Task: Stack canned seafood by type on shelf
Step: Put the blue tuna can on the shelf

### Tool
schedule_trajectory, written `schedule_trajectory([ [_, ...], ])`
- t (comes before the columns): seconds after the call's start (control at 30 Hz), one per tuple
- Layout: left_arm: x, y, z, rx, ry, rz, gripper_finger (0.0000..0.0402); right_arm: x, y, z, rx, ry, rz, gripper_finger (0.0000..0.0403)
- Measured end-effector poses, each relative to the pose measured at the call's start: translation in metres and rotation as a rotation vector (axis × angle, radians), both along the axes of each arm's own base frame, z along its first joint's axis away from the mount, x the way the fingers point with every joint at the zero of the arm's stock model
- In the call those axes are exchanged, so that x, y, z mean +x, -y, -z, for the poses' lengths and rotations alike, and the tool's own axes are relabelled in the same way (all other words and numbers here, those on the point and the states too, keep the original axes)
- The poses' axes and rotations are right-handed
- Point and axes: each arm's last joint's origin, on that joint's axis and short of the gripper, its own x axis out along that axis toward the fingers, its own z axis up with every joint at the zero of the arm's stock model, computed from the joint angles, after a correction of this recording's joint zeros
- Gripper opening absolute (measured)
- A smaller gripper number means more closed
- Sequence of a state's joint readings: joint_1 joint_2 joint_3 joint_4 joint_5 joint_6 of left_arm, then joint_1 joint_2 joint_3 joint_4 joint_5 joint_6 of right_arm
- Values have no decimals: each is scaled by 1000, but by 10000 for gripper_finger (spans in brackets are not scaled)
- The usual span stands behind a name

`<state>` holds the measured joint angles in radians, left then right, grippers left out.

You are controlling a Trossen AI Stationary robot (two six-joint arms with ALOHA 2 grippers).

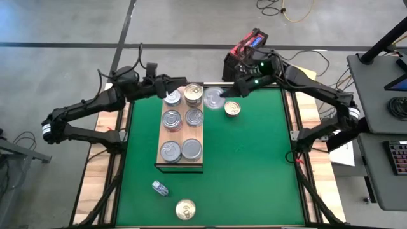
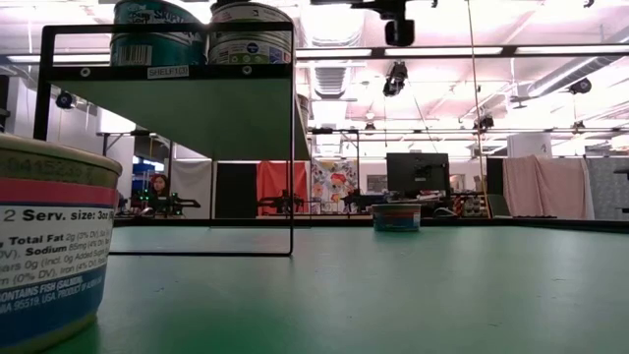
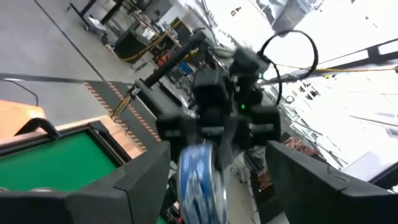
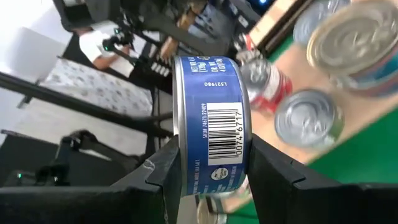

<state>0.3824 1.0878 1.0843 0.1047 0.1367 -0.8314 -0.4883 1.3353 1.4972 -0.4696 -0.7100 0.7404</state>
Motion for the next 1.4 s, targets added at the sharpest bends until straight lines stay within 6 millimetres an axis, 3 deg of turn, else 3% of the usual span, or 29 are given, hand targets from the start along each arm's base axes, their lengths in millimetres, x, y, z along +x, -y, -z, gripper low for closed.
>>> schedule_trajectory([
  [0.17, 5, 12, -3, -4, 32, -36, 246, -8, -14, 12, 18, -37, -29, 136],
  [0.37, 11, 37, -3, -6, 36, -101, 246, -31, -26, 29, 43, -40, -22, 136],
  [0.63, 14, 59, -12, 26, 41, -148, 246, -40, -34, 66, 158, 112, 36, 136],
  [0.8, 13, 60, -26, 93, -21, -168, 246, -40, -43, 90, 239, 139, 57, 136],
  [0.97, 13, 59, -33, 218, -225, -196, 246, -38, -54, 115, 308, 61, 75, 136],
  [1.2, 13, 58, -35, 358, -451, -148, 246, -31, -76, 118, 353, 38, 84, 136],
  [1.4, 6, 56, -39, 461, -500, -69, 246, -22, -88, 121, 416, 36, 146, 136],
])
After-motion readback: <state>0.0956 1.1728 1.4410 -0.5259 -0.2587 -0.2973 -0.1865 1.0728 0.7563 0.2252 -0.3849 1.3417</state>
